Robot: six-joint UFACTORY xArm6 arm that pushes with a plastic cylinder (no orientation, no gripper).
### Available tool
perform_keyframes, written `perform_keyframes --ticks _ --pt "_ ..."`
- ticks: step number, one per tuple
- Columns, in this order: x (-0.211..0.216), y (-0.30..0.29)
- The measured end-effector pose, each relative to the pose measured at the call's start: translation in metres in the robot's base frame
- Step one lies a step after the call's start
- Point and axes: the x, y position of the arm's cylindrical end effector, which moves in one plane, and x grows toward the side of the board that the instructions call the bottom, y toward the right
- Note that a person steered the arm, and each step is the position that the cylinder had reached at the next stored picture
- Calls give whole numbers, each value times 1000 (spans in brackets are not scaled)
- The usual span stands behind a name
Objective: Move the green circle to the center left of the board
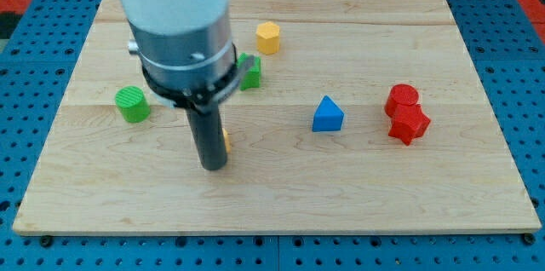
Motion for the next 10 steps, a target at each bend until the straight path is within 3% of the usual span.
perform_keyframes --ticks 3,4,5,6,7,9,10 --pt "-85 23" --pt "-65 23" --pt "-19 3" --pt "-19 -66" --pt "-60 -122" --pt "-98 -136" --pt "-118 -197"
